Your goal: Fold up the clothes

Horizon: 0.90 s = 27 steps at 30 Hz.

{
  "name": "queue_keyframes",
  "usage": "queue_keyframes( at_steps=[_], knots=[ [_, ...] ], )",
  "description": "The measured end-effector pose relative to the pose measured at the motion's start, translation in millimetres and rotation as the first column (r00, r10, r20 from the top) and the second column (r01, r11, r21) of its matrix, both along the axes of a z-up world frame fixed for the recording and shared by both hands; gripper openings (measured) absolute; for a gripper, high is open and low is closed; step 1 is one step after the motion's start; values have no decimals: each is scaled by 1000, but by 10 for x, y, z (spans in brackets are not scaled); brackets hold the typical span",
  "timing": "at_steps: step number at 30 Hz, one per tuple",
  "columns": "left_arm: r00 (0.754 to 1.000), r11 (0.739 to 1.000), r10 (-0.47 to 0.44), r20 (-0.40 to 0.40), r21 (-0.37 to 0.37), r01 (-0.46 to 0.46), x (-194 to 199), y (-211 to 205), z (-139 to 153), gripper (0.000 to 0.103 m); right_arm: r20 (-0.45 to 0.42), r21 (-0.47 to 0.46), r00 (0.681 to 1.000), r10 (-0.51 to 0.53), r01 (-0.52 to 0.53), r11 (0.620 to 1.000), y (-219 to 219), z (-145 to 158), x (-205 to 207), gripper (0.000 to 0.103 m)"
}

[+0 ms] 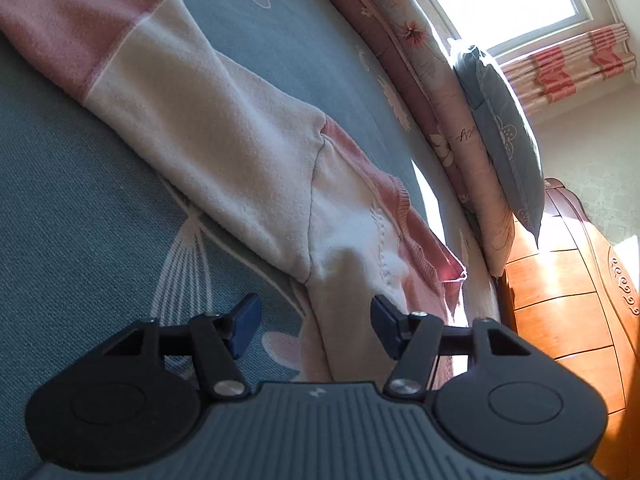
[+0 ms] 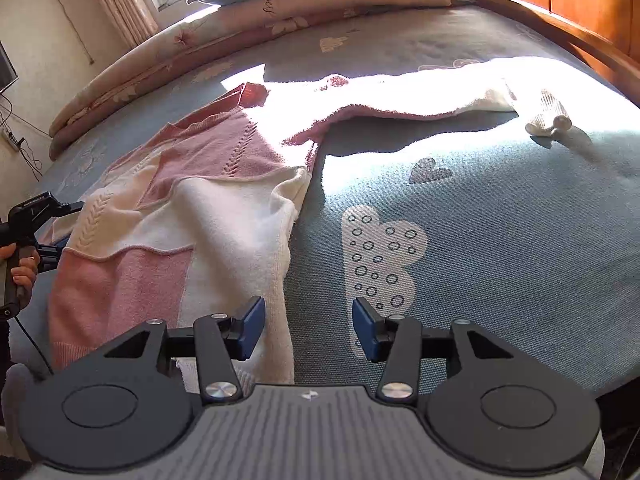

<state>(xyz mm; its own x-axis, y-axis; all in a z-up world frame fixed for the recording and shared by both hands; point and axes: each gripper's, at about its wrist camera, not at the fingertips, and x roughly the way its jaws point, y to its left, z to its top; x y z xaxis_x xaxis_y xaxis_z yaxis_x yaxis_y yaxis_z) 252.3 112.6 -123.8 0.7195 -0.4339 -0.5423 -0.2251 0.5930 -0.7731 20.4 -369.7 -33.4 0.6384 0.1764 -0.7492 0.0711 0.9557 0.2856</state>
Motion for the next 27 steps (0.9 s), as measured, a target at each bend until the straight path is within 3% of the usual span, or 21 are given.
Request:
queue_keyframes(
  at_steps=[5,8,10,11,12,13,18,21,24,27],
  knots=[
    [997,999,34,66,-7,-34,162,-25,-73,63,-2,-33,1000,3,-3,999,62,-21,28,54],
    [994,997,24,108,70,-31,247,-95,-26,64,10,-51,1000,20,-20,999,130,-22,107,54],
    [992,992,28,123,123,-43,282,-132,6,58,17,-63,999,31,-30,998,176,-21,159,54],
    [993,986,27,119,163,-47,292,-148,27,45,19,-69,999,35,-34,997,197,-14,182,54],
    [994,975,23,106,218,-46,297,-163,51,22,22,-73,999,39,-37,997,216,-7,201,54],
    [994,966,18,104,255,-44,286,-165,77,17,25,-77,999,41,-39,996,229,0,215,54],
    [980,935,1,201,347,-72,149,-81,348,17,25,-92,999,38,-35,995,238,13,240,54],
    [970,928,-4,242,361,-86,172,5,522,17,22,-90,999,29,-27,996,225,1,250,54],
    [975,912,-17,221,403,-76,333,10,581,20,20,-93,999,34,-32,995,253,-7,267,54],
    [992,896,-30,125,444,-29,544,-31,430,24,21,-98,999,47,-44,994,312,-2,279,54]
  ],
)
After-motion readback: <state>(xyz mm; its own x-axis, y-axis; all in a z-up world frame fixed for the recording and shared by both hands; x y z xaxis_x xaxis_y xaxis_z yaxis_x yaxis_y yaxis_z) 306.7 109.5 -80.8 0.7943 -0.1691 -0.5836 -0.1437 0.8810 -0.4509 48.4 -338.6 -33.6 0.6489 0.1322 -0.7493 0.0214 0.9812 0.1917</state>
